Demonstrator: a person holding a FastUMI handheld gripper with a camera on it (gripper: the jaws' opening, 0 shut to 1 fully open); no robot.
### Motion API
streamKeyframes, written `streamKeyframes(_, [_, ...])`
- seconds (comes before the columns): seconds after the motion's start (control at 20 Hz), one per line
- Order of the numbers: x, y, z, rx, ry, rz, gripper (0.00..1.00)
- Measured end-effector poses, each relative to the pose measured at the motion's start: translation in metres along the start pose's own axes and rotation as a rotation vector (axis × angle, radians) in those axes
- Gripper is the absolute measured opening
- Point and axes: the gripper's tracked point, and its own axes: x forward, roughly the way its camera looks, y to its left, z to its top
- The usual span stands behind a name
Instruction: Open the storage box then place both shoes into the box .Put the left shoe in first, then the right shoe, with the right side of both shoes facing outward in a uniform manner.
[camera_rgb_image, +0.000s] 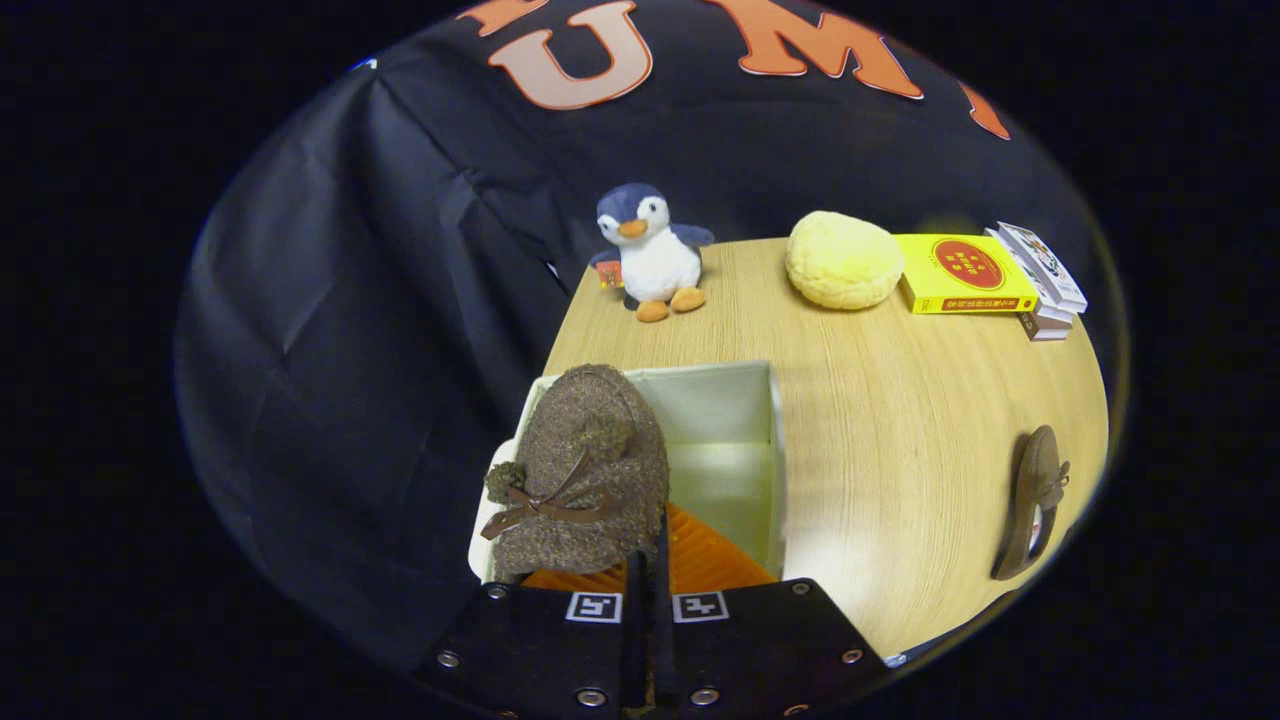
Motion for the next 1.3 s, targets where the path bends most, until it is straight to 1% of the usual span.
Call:
streamKeyframes(0.25, [0.04,0.01,-0.022,0.006,0.09,-0.058,0.04])
streamKeyframes(0.45, [0.065,0.014,-0.044,0.002,0.157,-0.123,0.05])
streamKeyframes(0.55, [0.074,0.016,-0.056,0.016,0.197,-0.128,0.08])
streamKeyframes(0.6, [0.075,0.023,-0.064,0.031,0.232,-0.097,0.09])
streamKeyframes(0.65, [0.073,0.03,-0.068,0.04,0.252,-0.059,0.15])
streamKeyframes(0.75, [0.066,0.028,-0.075,0.018,0.274,-0.022,0.23])
streamKeyframes(0.8, [0.063,0.029,-0.077,0.01,0.276,0.009,0.23])
streamKeyframes(0.9, [0.046,0.041,-0.072,0.02,0.257,0.101,0.28])
streamKeyframes(1.0, [0.024,0.051,-0.059,0.026,0.22,0.193,0.38])
streamKeyframes(1.05, [0.012,0.051,-0.052,0.018,0.195,0.22,0.46])
streamKeyframes(1.1, [-0.001,0.049,-0.046,0.007,0.172,0.245,0.49])
streamKeyframes(1.15, [-0.014,0.044,-0.041,0.001,0.149,0.261,0.58])
streamKeyframes(1.2, [-0.026,0.038,-0.035,-0.002,0.119,0.272,0.63])
streamKeyframes(1.3, [-0.048,0.016,-0.023,-0.009,0.064,0.274,0.81])
